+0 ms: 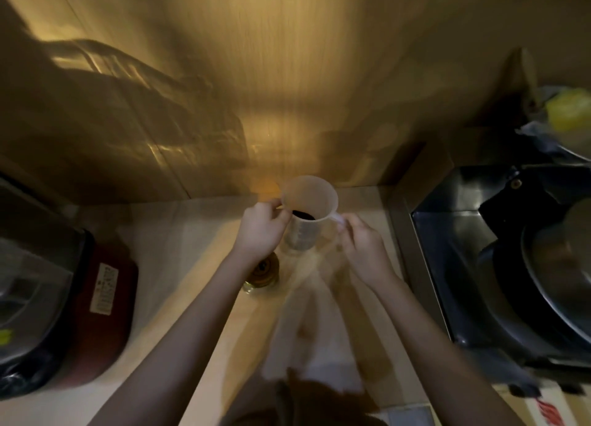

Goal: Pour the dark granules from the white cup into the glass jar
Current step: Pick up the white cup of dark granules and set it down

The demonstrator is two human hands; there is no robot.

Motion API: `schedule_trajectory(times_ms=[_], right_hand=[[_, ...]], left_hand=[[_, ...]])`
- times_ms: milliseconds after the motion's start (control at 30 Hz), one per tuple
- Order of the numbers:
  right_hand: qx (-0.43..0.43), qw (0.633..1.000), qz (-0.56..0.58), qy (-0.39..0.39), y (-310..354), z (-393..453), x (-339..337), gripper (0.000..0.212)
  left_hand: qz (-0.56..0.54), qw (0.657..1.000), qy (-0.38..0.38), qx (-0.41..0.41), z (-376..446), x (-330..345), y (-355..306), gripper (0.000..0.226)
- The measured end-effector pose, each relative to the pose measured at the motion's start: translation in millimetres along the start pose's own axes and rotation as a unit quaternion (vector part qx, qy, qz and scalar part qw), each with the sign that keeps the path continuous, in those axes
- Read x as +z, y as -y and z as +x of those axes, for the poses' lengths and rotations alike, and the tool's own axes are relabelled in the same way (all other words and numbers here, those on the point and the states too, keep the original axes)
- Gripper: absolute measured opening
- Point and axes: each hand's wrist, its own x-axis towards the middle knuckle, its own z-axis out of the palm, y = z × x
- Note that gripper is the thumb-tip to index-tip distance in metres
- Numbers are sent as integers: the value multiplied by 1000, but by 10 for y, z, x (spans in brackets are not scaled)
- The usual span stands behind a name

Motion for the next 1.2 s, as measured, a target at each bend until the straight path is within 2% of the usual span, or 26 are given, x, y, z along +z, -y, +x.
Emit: schedule_trajectory(times_ms=[267, 433, 533, 767, 1100, 1200], right_hand=[[6, 999, -10, -40, -93, -780, -83, 18], [40, 999, -11, -10, -283, -1233, -48, 21], [60, 998, -17, 15, -370, -1404, -16, 21], [84, 996, -6, 29, -512, -1615, 89, 17], [139, 989, 2, 54, -565, -1690, 99, 21], [123, 991, 3, 53, -550, -1692, 84, 23]], left_hand=[[-31, 998, -38, -27, -767, 315, 8, 35], [-103, 994, -32, -31, -1165, 665, 245, 29], [-118, 992, -20, -42, -1327, 797, 377, 35], [-87, 996, -8, -36, -1460, 951, 565, 38], [-129, 990, 24, -46, -1506, 1050, 616, 37], [-125, 991, 20, -44, -1501, 1069, 630, 38]])
